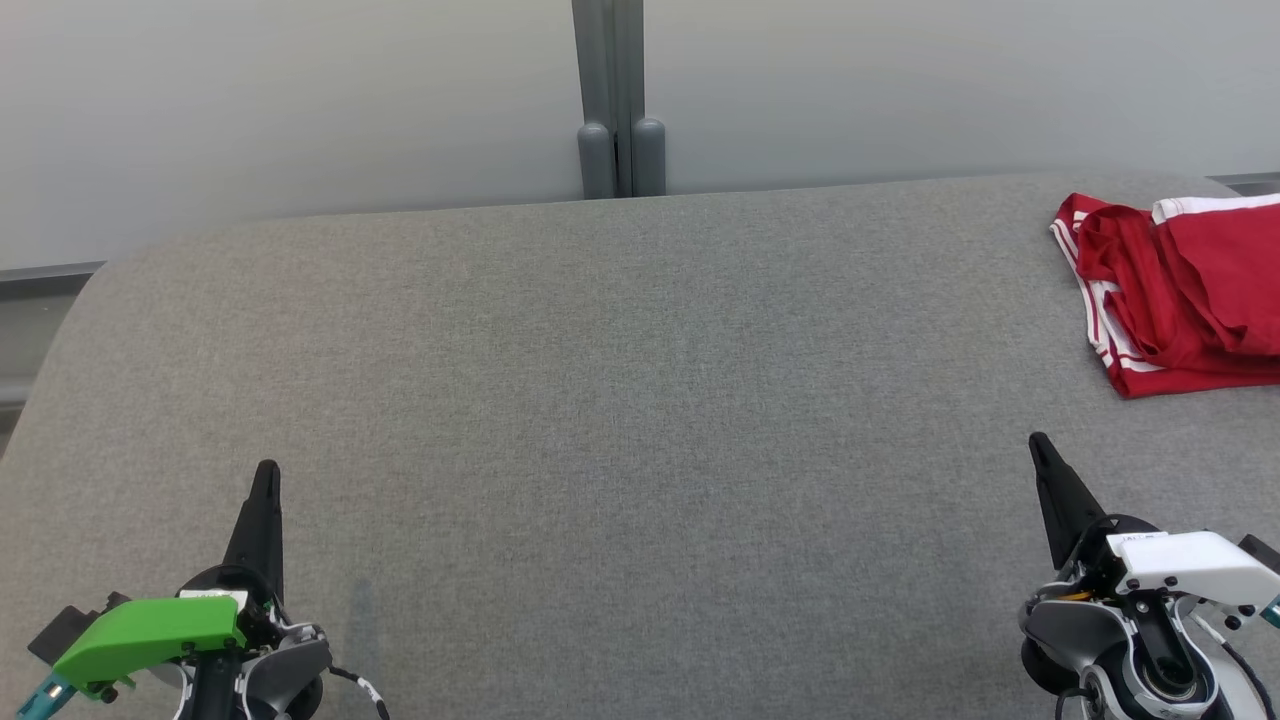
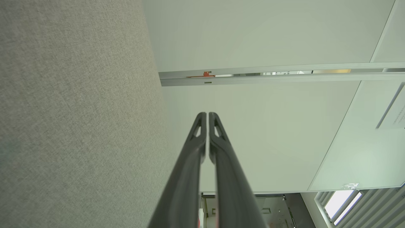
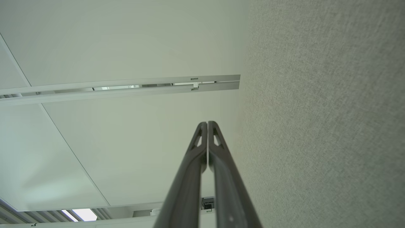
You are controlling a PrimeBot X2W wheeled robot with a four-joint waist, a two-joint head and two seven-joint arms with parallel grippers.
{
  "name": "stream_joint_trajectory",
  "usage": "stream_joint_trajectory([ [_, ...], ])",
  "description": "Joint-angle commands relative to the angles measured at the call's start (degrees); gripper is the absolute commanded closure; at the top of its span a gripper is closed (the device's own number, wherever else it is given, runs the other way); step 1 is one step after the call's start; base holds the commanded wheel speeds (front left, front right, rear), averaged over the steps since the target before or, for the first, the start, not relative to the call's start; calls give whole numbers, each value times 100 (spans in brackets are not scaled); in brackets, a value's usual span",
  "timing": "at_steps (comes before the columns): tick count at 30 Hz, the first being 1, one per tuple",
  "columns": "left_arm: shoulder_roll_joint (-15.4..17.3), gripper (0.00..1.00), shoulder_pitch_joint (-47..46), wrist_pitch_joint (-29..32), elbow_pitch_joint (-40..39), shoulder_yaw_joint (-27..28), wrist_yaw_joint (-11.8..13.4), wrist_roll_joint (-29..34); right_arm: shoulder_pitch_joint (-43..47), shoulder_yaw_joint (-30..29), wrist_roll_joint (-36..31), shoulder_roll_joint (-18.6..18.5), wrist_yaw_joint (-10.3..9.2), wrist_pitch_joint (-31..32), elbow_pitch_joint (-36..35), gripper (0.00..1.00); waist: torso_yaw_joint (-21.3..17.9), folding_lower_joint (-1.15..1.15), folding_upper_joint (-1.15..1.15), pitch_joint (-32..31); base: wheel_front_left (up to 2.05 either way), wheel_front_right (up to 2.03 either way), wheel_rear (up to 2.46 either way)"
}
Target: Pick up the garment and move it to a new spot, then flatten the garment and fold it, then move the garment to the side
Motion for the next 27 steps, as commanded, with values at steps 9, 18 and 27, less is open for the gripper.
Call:
stream_joint_trajectory([
  [9, 40, 100, -62, 18, -16, 14, -20, -14, -40, -16, -12, 2, 2, 14, 10, 100, 0, 0, 0, 0, 0, 0, 0],
  [18, 40, 100, -62, 17, -15, 14, -20, -14, -41, -18, -15, 3, 2, 16, 11, 100, 0, 0, 0, 0, 0, 0, 0],
  [27, 40, 100, -62, 17, -15, 14, -20, -14, -41, -20, -18, 5, 2, 19, 11, 100, 0, 0, 0, 0, 0, 0, 0],
])
